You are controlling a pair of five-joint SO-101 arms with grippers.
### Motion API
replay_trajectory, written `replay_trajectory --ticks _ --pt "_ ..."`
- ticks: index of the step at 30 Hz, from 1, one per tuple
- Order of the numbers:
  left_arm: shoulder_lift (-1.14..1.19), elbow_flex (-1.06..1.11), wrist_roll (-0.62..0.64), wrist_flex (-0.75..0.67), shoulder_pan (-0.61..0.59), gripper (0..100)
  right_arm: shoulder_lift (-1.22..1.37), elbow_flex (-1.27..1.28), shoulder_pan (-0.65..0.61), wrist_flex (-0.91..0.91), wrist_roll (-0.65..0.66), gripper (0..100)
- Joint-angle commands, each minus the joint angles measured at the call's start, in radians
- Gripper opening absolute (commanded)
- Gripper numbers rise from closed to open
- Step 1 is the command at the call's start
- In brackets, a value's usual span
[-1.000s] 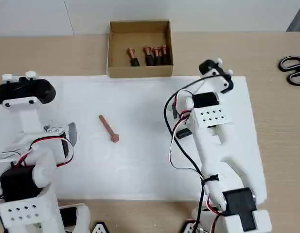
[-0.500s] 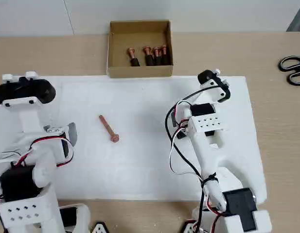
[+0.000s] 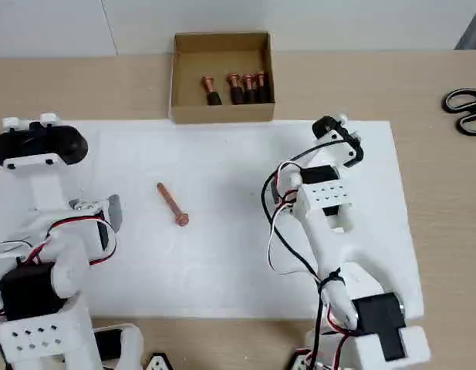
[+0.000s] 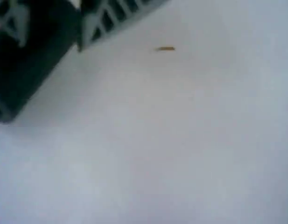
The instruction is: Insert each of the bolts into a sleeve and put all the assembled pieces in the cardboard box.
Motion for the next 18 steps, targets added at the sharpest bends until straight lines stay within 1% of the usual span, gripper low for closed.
replay_trajectory --ticks 1,5,8,14,18 --pt "-0.009 0.012 -0.005 0.002 -0.003 19 0.008 -0.006 -0.005 -0.010 0.000 10.2" --pt "-0.009 0.024 -0.006 0.000 -0.005 19 0.008 -0.006 -0.007 -0.002 0.000 20.3" --pt "-0.009 0.022 -0.006 -0.003 -0.005 19 0.010 -0.006 -0.007 -0.002 0.000 25.2" --pt "-0.009 0.022 -0.008 -0.005 -0.003 19 0.012 -0.006 -0.008 -0.016 0.000 25.5" --pt "-0.009 0.022 -0.008 -0.005 -0.003 19 0.013 -0.006 -0.019 -0.064 -0.006 25.5"
